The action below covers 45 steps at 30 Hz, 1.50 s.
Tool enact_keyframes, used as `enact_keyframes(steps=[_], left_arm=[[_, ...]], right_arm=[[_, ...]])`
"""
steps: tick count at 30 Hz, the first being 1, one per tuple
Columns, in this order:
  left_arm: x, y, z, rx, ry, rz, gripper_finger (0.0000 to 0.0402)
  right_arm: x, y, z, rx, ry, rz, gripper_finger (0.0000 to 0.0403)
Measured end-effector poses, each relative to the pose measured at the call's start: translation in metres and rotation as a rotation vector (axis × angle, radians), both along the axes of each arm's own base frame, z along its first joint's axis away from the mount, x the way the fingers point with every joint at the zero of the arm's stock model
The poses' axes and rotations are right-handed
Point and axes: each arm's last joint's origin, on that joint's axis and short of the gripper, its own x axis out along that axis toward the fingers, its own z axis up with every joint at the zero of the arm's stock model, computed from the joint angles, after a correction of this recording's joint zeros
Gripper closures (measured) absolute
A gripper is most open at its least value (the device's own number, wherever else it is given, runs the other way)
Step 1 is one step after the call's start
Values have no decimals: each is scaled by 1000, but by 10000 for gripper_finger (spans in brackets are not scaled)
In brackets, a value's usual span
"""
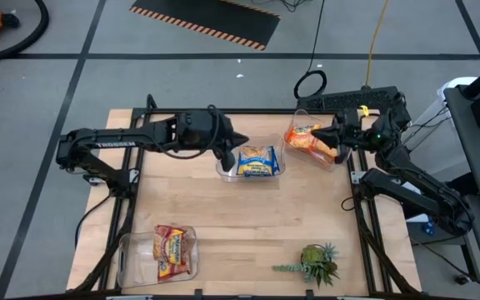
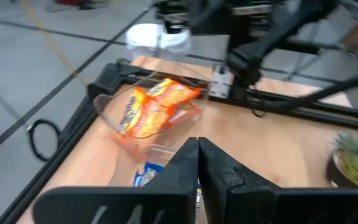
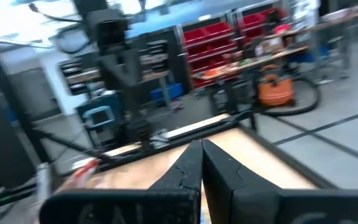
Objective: Sort Maruchan noodles
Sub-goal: Return to Home Position
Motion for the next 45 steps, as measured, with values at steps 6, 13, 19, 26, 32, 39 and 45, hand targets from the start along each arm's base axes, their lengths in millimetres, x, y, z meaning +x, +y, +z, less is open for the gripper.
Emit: enact_keyframes(steps=[6,13,19,26,32,39,45], left_arm=[[-1,0,-2,58,31,-104,398],[-13,9,-2,75,34,-158,399],[-36,8,-30,51,27,-195,399],[-81,8,-61,31,-27,-154,400],[-112,7,-78,21,-56,-134,400],[-133,-2,-96,-17,-87,-132,400],[-143,-6,-113,-21,-89,-142,400]], right_arm=[[-1,-2,0,-39,2,-89,402],[3,1,0,-66,6,-140,403],[8,5,1,-77,6,-212,403],[15,15,0,-148,31,-223,403],[18,19,-3,-206,47,-189,403],[19,20,-31,-278,120,-132,403],[18,24,-61,-272,61,-98,403]])
